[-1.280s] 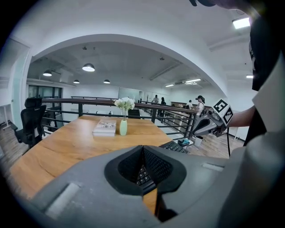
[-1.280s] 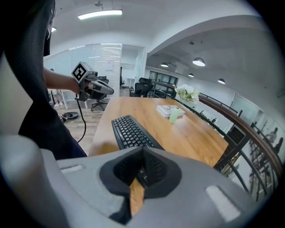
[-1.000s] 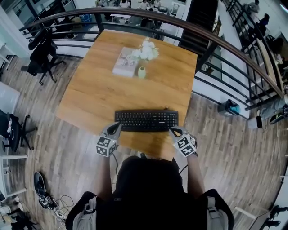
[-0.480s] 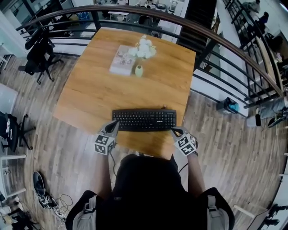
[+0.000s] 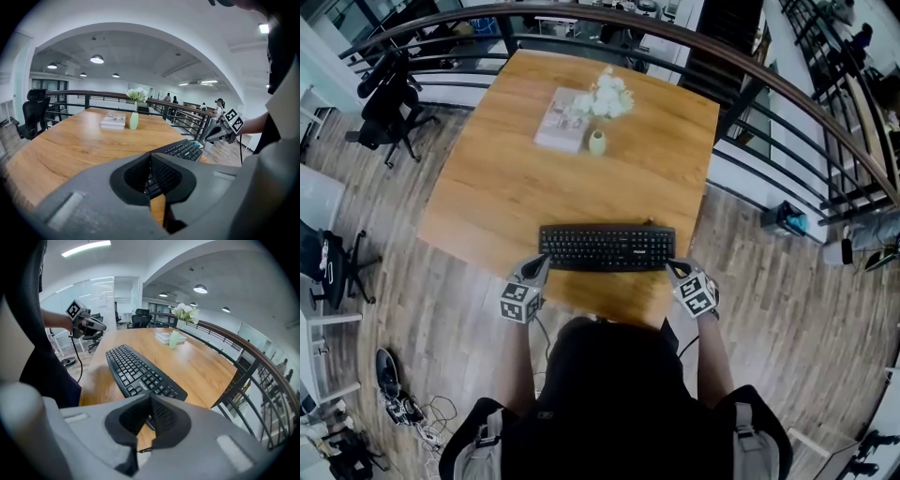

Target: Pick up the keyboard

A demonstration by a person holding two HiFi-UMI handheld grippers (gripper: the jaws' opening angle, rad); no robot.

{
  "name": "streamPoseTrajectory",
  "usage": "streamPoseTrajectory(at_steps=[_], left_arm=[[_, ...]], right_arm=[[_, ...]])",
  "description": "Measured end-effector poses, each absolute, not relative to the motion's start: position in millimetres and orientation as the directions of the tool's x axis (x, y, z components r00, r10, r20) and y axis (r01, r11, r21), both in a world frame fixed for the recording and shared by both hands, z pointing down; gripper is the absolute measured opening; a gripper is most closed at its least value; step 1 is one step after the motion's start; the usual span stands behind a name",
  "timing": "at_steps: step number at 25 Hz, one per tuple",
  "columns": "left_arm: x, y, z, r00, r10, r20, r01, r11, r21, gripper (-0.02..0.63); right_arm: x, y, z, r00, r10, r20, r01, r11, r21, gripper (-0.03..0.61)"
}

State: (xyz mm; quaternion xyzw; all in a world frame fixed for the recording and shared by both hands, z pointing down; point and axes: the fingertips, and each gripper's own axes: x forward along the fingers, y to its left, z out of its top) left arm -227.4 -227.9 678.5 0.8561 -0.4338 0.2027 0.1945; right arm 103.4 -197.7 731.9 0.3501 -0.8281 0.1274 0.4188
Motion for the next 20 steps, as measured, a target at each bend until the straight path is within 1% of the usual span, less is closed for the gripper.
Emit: streamPoseTrajectory(at_steps=[4, 8, 16, 20], left_arm=[[-234, -233, 689, 0.535, -0.659, 0.529, -0.828, -0.533, 0.174, 0.012], [-234, -232, 707, 0.551, -0.624, 0.554, -0.819, -0.532, 0.214, 0.012], [-241, -244, 739, 0.532, -0.590, 0.607, -0.828, -0.511, 0.229, 0.015], [-245, -249, 748, 0.528, -0.579, 0.621, -0.834, -0.491, 0.252, 0.015]], right_arm=[[105, -203, 744, -0.405, -0.465, 0.787, -0.704, 0.708, 0.057, 0.003], [107, -209, 762, -0.392, -0.450, 0.803, -0.753, 0.658, 0.001, 0.003], [120, -222, 779, -0.373, -0.475, 0.797, -0.803, 0.596, -0.021, 0.003], [133, -223, 781, -0.348, -0.524, 0.777, -0.838, 0.546, -0.006, 0.003]])
